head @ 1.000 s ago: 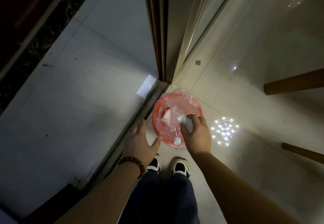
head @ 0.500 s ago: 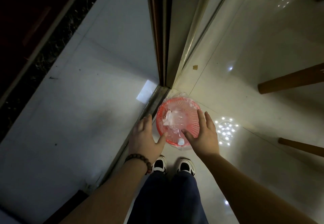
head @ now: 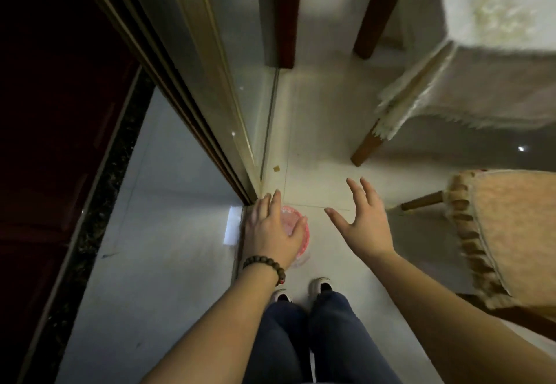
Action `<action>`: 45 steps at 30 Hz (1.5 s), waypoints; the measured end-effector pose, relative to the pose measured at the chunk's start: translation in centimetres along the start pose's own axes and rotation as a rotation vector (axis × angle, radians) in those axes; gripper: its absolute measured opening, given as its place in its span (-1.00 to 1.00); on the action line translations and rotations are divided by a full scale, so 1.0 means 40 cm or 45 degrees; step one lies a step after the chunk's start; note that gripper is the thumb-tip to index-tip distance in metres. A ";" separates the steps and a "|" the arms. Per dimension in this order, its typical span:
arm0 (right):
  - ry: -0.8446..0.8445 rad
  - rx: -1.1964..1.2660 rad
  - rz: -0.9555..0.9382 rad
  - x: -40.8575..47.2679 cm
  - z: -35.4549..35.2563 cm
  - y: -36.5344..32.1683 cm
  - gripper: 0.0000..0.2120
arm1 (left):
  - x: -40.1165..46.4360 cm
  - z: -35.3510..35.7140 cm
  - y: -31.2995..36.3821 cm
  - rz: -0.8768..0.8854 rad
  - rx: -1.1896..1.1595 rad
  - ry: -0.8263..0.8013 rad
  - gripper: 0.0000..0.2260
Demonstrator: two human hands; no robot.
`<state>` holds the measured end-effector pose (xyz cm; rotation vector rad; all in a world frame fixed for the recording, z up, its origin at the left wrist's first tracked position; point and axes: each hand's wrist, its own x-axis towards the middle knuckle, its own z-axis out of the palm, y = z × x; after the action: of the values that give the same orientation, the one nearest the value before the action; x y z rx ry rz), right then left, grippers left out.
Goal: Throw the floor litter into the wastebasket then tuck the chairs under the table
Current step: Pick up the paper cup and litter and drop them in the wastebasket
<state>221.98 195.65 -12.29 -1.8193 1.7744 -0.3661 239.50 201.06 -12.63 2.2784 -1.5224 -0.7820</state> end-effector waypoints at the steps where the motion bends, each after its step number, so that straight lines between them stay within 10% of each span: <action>1: 0.033 0.010 0.043 -0.026 -0.029 0.006 -0.32 | -0.011 -0.011 0.035 0.048 0.009 -0.017 -0.33; 16: 0.513 0.139 0.587 -0.509 -0.310 0.365 -0.37 | -0.341 0.199 0.450 0.645 0.187 -0.360 -0.33; 33: 1.052 0.286 1.290 -1.469 -0.588 1.006 -0.45 | -1.253 0.763 0.941 1.359 0.386 -0.721 -0.33; 45: 1.232 0.377 1.493 -1.638 -0.762 1.423 -0.51 | -1.523 1.154 1.283 1.604 0.494 -0.796 -0.33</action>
<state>152.51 255.75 -7.64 -0.1118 2.8152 -0.9992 155.83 238.97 -6.70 0.7475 -3.0006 -0.8021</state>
